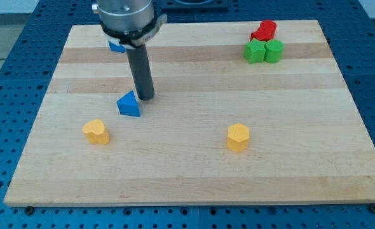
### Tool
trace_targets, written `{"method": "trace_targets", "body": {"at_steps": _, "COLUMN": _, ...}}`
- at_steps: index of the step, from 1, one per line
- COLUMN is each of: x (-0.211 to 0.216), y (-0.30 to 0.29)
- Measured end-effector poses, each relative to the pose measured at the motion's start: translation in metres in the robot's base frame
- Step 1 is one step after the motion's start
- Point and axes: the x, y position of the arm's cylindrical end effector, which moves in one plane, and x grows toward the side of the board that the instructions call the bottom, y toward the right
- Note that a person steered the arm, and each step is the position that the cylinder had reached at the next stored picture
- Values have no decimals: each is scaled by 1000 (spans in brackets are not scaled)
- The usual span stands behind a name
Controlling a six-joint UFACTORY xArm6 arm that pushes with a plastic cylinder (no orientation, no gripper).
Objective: Move your arm to the left of the blue cube
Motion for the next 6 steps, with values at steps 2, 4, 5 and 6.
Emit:
{"method": "trace_targets", "body": {"at_steps": 2, "x": -2, "y": -41}}
{"method": "trace_targets", "body": {"at_steps": 4, "x": -86, "y": -195}}
{"method": "trace_targets", "body": {"at_steps": 5, "x": -162, "y": -165}}
{"method": "trace_targets", "body": {"at_steps": 6, "x": -183, "y": -87}}
